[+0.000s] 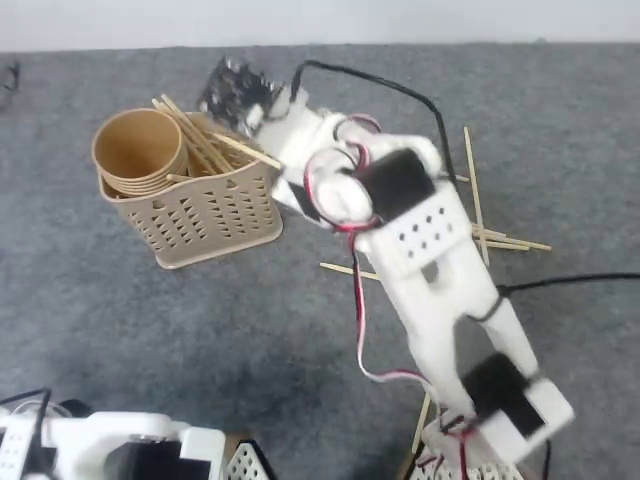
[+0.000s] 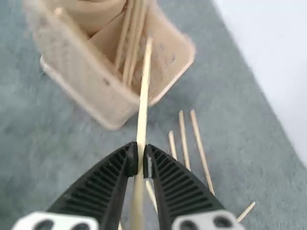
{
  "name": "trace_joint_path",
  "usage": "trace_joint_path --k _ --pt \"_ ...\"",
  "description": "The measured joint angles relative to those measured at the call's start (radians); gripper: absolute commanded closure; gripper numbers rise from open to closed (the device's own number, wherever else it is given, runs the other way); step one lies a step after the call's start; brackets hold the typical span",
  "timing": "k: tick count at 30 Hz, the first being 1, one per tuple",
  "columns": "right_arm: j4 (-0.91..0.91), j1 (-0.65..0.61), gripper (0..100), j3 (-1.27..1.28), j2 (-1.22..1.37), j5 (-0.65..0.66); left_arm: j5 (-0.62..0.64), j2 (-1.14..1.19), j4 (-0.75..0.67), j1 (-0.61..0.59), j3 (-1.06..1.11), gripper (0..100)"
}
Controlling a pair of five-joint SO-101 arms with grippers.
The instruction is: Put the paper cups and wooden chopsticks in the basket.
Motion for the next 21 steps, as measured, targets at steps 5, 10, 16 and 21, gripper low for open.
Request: trace_joint_path --k 5,10,16,21 --pt "0.002 -0.002 79.3 -0.244 0.098 -0.038 0.000 0.000 0.000 0.000 0.000 65" --pt "0.002 -0.005 76.8 -0.396 0.141 -0.041 0.000 0.000 0.000 0.000 0.000 65" --pt "0.054 -0.015 76.8 -0.471 0.140 -0.041 0.000 0.000 0.000 0.000 0.000 65" --pt "0.261 0.087 76.8 -0.423 0.158 -0.041 0.000 0.000 0.000 0.000 0.000 65"
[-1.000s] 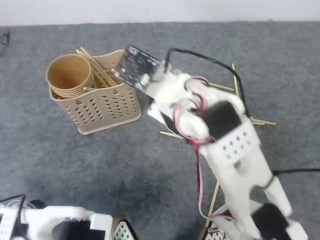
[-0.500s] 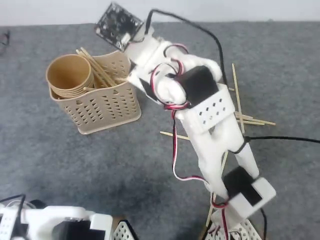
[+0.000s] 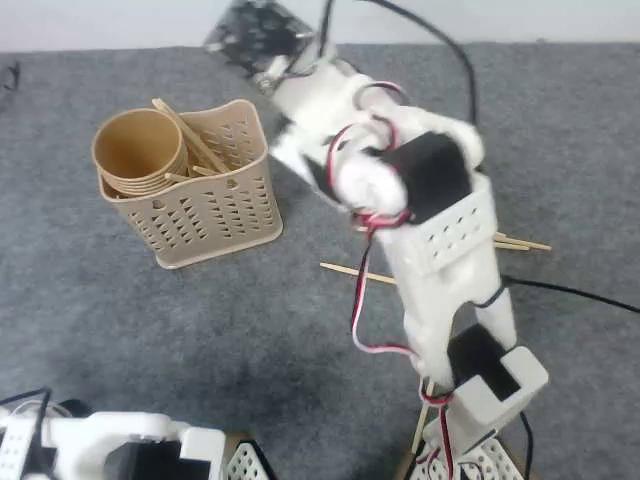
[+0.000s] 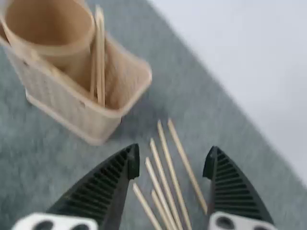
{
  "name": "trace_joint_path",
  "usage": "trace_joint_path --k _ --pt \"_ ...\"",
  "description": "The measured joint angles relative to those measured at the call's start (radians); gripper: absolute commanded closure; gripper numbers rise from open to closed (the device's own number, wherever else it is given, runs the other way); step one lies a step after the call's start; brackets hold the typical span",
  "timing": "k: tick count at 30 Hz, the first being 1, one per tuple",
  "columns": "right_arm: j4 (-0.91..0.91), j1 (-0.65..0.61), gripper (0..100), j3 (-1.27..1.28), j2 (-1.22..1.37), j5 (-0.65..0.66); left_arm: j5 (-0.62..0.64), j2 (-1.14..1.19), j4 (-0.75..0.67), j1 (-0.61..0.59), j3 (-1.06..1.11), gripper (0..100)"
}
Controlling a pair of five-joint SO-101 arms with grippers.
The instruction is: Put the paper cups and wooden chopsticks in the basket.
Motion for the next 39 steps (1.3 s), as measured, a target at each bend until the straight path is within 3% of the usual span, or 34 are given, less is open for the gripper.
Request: trace_joint_path --k 5,12,18,28,39 --pt "0.011 0.153 76.8 0.304 0.005 0.025 0.000 0.000 0.000 0.000 0.000 65" --pt "-0.002 0.167 86.5 0.740 0.006 0.209 0.000 0.000 0.000 0.000 0.000 65" --pt "-0.150 0.172 78.3 1.033 0.003 0.293 0.000 0.000 0.000 0.000 0.000 65" --pt "-0.497 0.170 78.3 1.547 -0.267 0.422 0.000 0.000 0.000 0.000 0.000 65" --pt "-0.600 0.173 78.3 1.662 -0.296 0.439 -0.021 0.000 0.000 0.000 0.000 65"
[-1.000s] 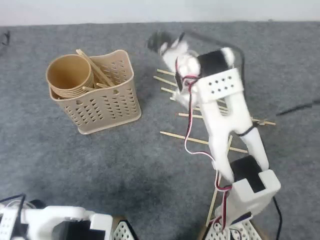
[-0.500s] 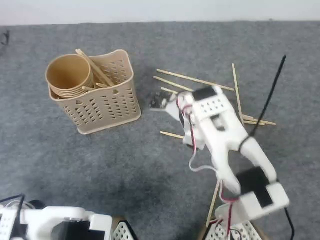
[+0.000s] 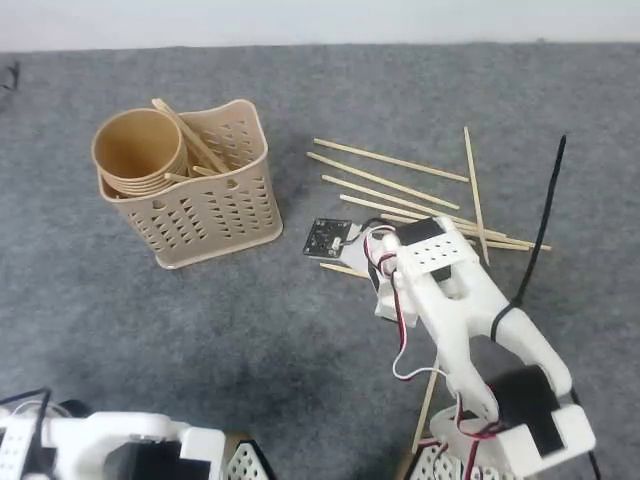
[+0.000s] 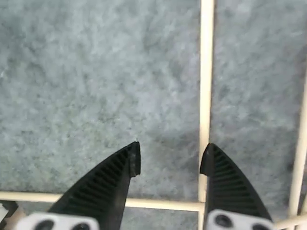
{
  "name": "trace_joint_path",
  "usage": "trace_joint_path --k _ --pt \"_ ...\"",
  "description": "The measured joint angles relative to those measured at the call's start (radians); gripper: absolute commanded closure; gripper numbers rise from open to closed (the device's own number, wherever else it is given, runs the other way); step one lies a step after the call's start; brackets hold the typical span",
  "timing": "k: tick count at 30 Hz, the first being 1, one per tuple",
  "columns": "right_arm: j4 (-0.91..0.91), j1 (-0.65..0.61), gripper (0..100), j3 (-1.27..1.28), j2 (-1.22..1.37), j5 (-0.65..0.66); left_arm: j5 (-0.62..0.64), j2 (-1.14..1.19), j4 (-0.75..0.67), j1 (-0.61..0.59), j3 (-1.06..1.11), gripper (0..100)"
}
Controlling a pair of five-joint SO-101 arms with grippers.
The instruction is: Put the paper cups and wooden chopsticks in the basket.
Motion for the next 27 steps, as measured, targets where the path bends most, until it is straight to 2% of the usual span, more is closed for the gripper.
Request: trace_joint_path --k 10,18,27 --pt "-0.066 0.064 79.1 0.000 0.087 0.048 0.000 0.000 0.000 0.000 0.000 65" --pt "-0.101 0.074 99.8 -0.034 0.166 0.055 0.000 0.000 0.000 0.000 0.000 65" --pt "-0.055 0.072 99.1 -0.034 0.077 0.057 0.000 0.000 0.000 0.000 0.000 65"
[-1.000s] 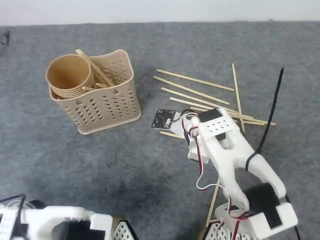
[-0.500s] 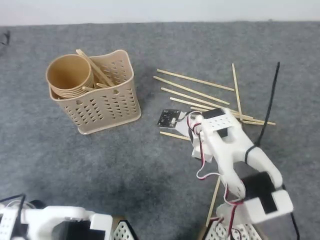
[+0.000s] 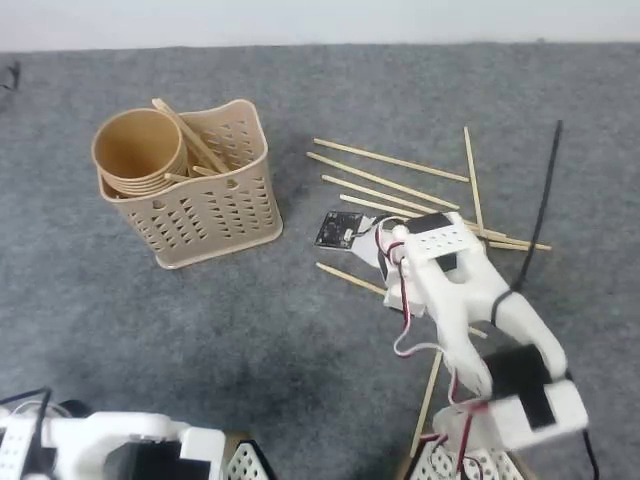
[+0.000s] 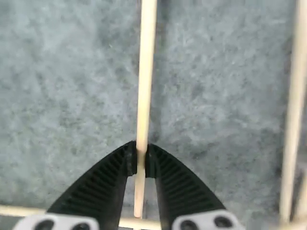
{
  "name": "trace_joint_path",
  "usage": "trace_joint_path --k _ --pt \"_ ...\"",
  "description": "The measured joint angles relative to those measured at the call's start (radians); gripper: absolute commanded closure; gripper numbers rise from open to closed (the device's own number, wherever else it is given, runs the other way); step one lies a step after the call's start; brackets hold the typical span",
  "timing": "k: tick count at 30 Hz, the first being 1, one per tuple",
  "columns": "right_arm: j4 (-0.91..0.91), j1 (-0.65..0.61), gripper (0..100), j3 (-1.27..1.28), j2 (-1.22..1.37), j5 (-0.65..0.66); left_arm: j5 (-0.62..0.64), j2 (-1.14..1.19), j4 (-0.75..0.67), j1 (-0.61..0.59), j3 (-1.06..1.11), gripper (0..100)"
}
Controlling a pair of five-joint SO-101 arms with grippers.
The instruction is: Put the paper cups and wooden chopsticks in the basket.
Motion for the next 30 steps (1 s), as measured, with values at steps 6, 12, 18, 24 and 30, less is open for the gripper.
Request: trace_joint_path --k 6,12,18,24,30 --pt "0.247 -0.002 99.1 -0.166 -0.307 0.000 0.000 0.000 0.000 0.000 0.000 65" --pt "0.344 -0.008 99.1 -0.402 -0.605 -0.029 0.000 0.000 0.000 0.000 0.000 65" --pt "0.120 -0.063 99.1 -0.446 -0.652 -0.288 0.000 0.000 0.000 0.000 0.000 65" --pt "-0.270 -0.259 99.1 -0.448 -0.592 -0.431 0.000 0.000 0.000 0.000 0.000 65" --pt "-0.559 -0.407 99.1 -0.488 -0.299 -0.367 0.000 0.000 0.000 0.000 0.000 65"
